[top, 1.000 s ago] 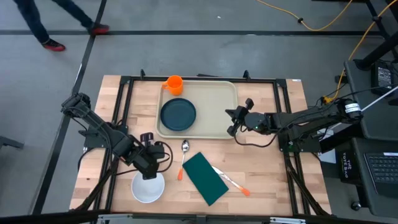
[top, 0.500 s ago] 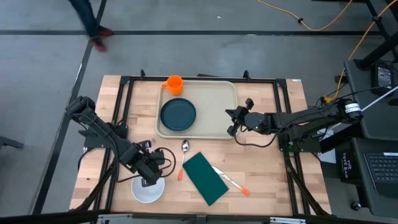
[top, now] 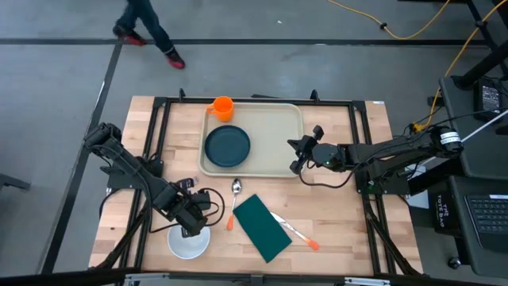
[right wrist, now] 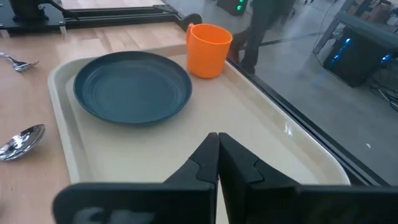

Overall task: Set up tray
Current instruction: Put the white bowl on top of the green plate on the brown serving tray

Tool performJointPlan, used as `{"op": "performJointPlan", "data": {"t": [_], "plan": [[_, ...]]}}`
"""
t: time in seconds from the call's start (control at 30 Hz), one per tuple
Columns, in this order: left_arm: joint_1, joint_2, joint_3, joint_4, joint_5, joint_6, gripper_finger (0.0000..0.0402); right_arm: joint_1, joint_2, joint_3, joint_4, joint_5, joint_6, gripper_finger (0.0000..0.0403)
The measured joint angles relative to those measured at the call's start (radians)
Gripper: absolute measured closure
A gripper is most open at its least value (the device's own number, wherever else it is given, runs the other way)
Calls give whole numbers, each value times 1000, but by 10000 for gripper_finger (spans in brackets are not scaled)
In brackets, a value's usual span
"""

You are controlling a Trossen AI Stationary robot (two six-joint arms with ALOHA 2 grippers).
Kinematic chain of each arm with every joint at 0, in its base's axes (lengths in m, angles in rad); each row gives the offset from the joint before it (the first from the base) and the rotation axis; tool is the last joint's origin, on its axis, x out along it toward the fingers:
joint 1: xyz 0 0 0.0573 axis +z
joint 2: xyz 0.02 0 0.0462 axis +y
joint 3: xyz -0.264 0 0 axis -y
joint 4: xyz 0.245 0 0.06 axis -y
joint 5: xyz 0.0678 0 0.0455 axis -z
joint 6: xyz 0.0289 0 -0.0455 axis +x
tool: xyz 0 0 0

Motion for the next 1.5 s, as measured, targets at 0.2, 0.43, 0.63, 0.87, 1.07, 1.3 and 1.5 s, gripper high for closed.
{"op": "performJointPlan", "data": {"t": [0.2, 0.43, 0.63, 0.87, 1.07, 1.3, 1.5], "plan": [[-15, 0, 0, 0, 0, -7, 291, 0, 0, 0, -1, -27, 0, 391], [-63, 0, 0, 3, 38, -8, 266, 0, 0, 0, -14, -28, 0, 391], [-79, 0, -47, 6, 30, -123, 271, 0, 0, 0, -16, -27, 0, 391], [-91, 0, -98, 13, 73, -123, 280, 0, 0, 0, -17, -27, 0, 391], [-96, 0, -105, 28, 74, -113, 288, 0, 0, 0, -16, -27, 0, 391], [-95, 0, -105, 27, 44, -111, 287, 0, 0, 0, -16, -27, 0, 391], [-95, 0, -112, 29, 44, -111, 290, 0, 0, 0, -16, -27, 0, 391]]}}
